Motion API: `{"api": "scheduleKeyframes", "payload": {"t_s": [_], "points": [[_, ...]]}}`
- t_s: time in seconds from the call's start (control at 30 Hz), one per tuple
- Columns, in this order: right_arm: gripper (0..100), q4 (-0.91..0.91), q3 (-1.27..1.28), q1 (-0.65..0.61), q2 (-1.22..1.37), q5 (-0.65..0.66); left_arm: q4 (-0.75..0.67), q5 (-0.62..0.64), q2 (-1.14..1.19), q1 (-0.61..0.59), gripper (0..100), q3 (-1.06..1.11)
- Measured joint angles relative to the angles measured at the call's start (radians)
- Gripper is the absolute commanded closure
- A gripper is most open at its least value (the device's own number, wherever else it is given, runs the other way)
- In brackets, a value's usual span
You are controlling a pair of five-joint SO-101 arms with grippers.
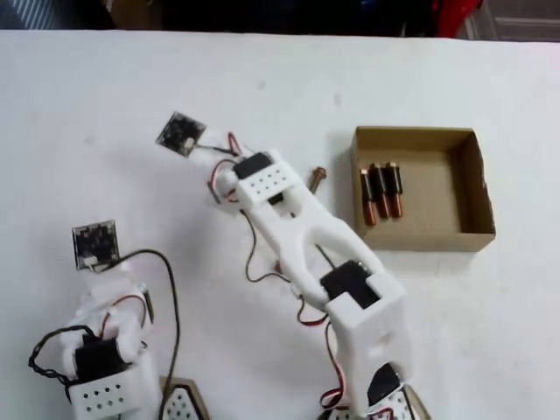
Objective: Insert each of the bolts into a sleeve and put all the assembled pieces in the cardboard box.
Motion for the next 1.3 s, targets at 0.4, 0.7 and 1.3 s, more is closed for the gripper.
{"api": "scheduleKeyframes", "payload": {"t_s": [0.4, 0.7, 1.3], "points": [[77.6, -0.066, 0.0, 0.0, 0.123, 0.0, 0.0, 0.0, 0.0, 0.0, 98, 0.0], [77.6, -0.069, -0.003, 0.0, 0.135, 0.0, 0.0, 0.0, 0.0, 0.0, 98, 0.0], [78.5, -0.12, -0.008, 0.015, 0.137, 0.0, 0.0, 0.0, 0.0, 0.0, 98, 0.0]]}}
